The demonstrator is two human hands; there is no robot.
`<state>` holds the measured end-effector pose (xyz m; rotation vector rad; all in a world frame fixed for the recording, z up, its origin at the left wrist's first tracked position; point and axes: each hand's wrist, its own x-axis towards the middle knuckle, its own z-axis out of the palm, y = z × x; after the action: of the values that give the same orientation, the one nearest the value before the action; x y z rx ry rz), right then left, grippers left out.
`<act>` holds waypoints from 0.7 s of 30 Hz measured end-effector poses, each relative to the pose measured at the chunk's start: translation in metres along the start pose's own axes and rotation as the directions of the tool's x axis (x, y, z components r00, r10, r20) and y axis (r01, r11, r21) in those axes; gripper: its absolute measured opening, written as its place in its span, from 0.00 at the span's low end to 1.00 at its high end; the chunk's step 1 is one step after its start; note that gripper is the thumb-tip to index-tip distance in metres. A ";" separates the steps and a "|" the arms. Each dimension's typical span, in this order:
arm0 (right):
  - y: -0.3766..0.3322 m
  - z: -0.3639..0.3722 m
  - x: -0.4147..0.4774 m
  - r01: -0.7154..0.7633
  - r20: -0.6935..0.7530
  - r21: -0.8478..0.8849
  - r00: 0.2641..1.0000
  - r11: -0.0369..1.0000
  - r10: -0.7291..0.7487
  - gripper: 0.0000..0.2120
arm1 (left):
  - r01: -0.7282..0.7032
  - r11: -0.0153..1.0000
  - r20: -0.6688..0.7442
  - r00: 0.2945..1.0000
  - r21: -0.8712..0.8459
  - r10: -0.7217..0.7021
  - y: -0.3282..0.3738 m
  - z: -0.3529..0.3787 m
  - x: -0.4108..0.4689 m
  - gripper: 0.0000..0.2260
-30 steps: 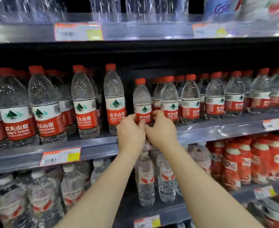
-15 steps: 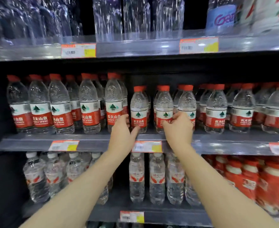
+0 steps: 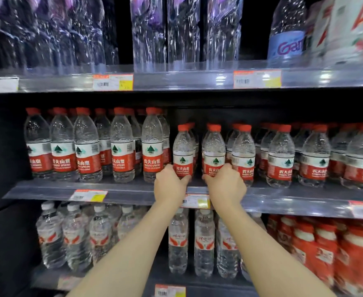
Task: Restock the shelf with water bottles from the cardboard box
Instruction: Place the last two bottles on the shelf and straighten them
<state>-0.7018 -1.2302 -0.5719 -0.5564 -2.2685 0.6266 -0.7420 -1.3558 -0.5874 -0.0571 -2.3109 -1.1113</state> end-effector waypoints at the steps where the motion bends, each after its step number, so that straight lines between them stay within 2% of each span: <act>1: 0.001 0.000 0.000 0.009 0.000 0.001 1.000 1.000 -0.009 0.23 | 0.003 1.000 -0.001 1.000 -0.013 -0.003 -0.001 0.000 0.001 0.21; 9: -0.003 0.004 -0.001 0.021 0.001 0.005 1.000 1.000 -0.021 0.23 | -0.016 0.998 -0.011 1.000 -0.056 0.015 -0.001 -0.003 0.001 0.20; 21: -0.001 0.010 -0.003 0.060 -0.081 -0.009 0.995 0.998 -0.060 0.21 | -0.031 0.996 -0.004 1.000 -0.086 0.031 -0.004 -0.002 0.001 0.21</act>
<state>-0.7071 -1.2354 -0.5797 -0.5058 -2.2028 0.5576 -0.7430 -1.3597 -0.5887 -0.1238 -2.2520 -1.1944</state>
